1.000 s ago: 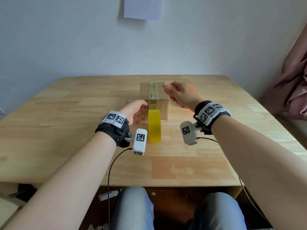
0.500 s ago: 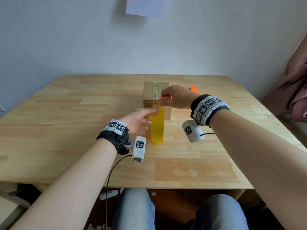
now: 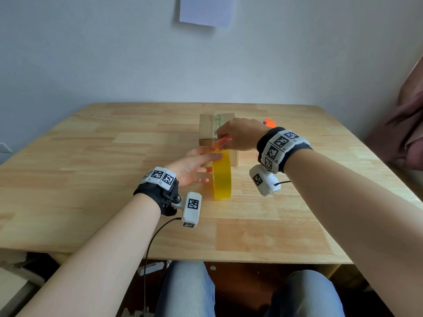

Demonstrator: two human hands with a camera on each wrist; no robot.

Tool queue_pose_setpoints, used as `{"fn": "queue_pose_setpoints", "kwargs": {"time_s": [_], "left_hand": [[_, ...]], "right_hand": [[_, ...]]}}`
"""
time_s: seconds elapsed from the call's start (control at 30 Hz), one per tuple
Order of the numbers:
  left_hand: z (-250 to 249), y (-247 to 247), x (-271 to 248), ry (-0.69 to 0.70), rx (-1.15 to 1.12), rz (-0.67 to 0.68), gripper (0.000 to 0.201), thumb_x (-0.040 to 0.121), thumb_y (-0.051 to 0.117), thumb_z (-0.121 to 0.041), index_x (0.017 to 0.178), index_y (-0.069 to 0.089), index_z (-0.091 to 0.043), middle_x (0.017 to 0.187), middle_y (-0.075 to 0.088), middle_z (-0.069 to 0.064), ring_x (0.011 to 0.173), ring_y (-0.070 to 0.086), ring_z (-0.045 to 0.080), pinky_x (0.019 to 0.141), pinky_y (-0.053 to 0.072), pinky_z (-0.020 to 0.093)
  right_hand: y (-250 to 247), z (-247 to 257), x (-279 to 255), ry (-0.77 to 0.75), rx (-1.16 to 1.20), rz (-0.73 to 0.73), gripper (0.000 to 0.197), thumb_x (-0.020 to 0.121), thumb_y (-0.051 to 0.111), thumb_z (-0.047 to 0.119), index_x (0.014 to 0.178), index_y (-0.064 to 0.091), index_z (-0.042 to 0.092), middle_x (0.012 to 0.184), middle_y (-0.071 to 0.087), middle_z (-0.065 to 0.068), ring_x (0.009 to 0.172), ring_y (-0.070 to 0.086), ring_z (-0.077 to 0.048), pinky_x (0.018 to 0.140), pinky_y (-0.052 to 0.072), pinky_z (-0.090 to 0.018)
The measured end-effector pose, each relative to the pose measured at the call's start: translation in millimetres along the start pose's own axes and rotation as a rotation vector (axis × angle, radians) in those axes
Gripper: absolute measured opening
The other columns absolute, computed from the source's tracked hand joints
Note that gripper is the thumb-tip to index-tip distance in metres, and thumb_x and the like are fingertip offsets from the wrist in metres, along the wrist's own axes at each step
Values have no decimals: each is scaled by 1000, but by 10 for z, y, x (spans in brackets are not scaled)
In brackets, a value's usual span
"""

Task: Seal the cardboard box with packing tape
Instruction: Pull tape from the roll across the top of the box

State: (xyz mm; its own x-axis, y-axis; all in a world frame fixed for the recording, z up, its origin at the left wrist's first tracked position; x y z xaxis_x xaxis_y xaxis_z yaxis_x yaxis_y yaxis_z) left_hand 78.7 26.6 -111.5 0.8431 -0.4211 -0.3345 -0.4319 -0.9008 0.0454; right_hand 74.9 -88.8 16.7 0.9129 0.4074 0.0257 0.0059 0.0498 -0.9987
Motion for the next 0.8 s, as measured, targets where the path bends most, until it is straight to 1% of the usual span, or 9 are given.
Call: {"fn": "queue_pose_setpoints", "kwargs": {"time_s": [0.1, 0.23, 0.37, 0.53, 0.6, 0.63, 0.7, 0.8], "left_hand": [[2, 0, 5, -1, 2, 14, 94, 58, 93, -46, 144, 57, -33, 145, 63, 7, 133, 59, 38, 76, 56, 40], [8, 1, 2, -9, -2, 23, 91, 60, 92, -48, 143, 58, -33, 146, 62, 8, 133, 58, 38, 79, 56, 40], [12, 4, 5, -16, -7, 26, 92, 60, 92, -48, 144, 58, -32, 147, 62, 9, 135, 57, 38, 81, 55, 42], [12, 0, 10, -21, -15, 24, 94, 58, 92, -46, 144, 57, -31, 149, 60, 9, 137, 55, 38, 84, 55, 43], [5, 3, 2, -20, -16, 30, 96, 57, 92, -44, 145, 56, -30, 150, 59, 8, 138, 53, 38, 88, 54, 44], [2, 3, 0, -18, -16, 31, 98, 56, 92, -44, 146, 56, -30, 150, 58, 8, 138, 53, 37, 92, 54, 45], [-3, -9, 2, -12, -8, 22, 100, 55, 93, -44, 147, 56, -29, 149, 59, 7, 138, 52, 36, 100, 52, 48], [-5, -30, 5, -11, 3, 7, 97, 55, 93, -44, 144, 59, -27, 147, 62, 8, 139, 53, 35, 106, 50, 51]], "right_hand": [[0, 36, 21, -8, -31, 3, 17, 95, 58, 45, 90, 66, 31, 88, 64, 9, 85, 61, -17, 63, 38, -29], [-16, 78, 44, -11, -76, -3, 18, 95, 56, 41, 97, 70, 30, 92, 65, 7, 87, 60, -18, 67, 39, -32], [3, 83, 80, -8, -89, 8, 17, 95, 56, 39, 98, 70, 29, 93, 64, 7, 87, 59, -18, 68, 39, -33], [10, 85, 155, -7, -123, 43, 16, 93, 58, 42, 93, 70, 31, 92, 65, 7, 86, 60, -18, 70, 46, -35], [32, 81, 199, 4, -130, 69, 16, 91, 59, 45, 89, 69, 33, 92, 66, 7, 86, 61, -18, 71, 50, -35], [44, 78, 219, 9, -132, 80, 15, 91, 60, 46, 87, 69, 34, 92, 67, 7, 86, 62, -18, 70, 50, -34], [50, 67, 247, 19, -131, 93, 13, 90, 63, 46, 85, 68, 35, 91, 67, 8, 85, 63, -17, 65, 46, -31], [40, 46, 254, 31, -128, 101, 16, 88, 65, 46, 91, 74, 33, 90, 68, 8, 85, 63, -16, 62, 44, -30]]}}
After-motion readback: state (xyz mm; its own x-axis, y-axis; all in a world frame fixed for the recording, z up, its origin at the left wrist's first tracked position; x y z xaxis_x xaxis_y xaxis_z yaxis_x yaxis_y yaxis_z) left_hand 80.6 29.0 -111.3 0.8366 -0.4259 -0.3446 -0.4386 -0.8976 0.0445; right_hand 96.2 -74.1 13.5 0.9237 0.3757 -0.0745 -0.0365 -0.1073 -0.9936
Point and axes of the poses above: each hand's wrist, its own x-axis towards the middle knuckle, its own y-axis out of the palm, z = x × y, the point moved 9 cm from there along x, towards the middle knuckle
